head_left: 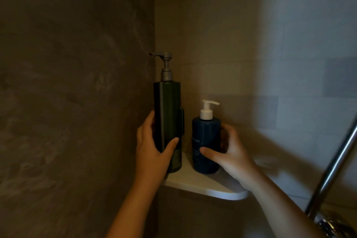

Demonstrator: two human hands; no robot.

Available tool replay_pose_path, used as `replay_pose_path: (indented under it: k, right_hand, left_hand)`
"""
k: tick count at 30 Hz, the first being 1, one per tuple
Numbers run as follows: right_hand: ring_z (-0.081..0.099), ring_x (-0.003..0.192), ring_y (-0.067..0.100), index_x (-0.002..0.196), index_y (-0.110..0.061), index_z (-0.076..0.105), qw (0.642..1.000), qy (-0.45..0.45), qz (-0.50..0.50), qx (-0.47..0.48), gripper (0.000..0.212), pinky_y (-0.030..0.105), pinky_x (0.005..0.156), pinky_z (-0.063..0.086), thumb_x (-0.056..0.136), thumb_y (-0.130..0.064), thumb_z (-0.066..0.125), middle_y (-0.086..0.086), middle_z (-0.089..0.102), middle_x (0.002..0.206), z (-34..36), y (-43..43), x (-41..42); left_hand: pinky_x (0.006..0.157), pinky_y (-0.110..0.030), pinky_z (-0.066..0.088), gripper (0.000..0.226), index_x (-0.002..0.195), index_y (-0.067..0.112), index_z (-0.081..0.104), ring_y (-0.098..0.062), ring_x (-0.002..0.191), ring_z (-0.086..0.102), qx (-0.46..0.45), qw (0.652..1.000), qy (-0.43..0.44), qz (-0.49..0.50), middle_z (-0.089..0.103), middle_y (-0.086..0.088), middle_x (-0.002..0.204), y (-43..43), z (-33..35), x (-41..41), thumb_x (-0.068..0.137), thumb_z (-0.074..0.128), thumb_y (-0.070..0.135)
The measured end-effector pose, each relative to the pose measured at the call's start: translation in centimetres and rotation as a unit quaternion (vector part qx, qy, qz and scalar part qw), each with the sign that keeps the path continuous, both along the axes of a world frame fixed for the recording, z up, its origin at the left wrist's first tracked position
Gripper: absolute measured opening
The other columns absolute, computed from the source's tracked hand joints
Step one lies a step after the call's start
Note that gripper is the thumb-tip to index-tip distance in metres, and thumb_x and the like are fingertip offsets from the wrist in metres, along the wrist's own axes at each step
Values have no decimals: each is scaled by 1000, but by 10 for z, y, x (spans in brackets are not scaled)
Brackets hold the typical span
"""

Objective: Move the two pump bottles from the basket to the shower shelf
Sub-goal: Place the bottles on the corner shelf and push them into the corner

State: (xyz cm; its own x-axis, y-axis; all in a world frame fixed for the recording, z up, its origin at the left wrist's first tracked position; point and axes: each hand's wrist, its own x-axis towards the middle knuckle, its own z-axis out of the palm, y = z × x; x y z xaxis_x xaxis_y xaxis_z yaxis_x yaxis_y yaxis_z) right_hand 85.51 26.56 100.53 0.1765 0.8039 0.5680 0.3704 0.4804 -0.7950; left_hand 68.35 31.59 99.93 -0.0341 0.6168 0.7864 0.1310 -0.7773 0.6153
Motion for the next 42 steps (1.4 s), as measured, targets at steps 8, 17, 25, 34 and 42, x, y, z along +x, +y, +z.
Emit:
replay_pose_path:
  k: [8,17,25,34,42]
  right_hand:
    - [47,92,-3,112,-38,28,997,-68,-41,10,66,12,71,39,69,-19,75,-27,44,97,1,6,-10]
    - [44,106,7,126,-18,28,994,-92,-51,-9,73,24,85,40,70,-20,75,5,48,129,6,26,-27]
    - [49,110,19,114,-18,33,990,-106,-87,-21,69,28,80,42,63,-26,79,9,48,125,7,45,-27]
    - [49,112,19,121,-19,32,994,-83,-70,-30,78,29,85,45,61,-31,80,8,47,129,4,46,-29]
    - [51,105,14,123,-14,39,993,-101,-52,-40,62,25,80,43,71,-18,73,6,54,121,4,37,-29]
  left_hand:
    - [97,-27,33,83,126,49,18,-4,117,35,-12,1000,26,4,29,12,125,-3,-12,-2,75,69,8]
    - [101,-31,30,82,137,35,18,-7,116,31,-34,997,27,65,30,-6,137,7,-8,2,77,66,6]
    - [100,-27,26,79,129,43,15,-13,117,36,-28,993,65,96,34,-8,134,15,-12,7,80,57,-3]
    - [100,-26,27,67,135,29,28,-3,114,32,-25,995,37,90,36,-4,137,17,-17,6,82,56,-1]
    - [100,-29,32,62,134,27,32,-7,117,36,-37,996,17,76,36,-4,140,18,-18,5,83,55,-1]
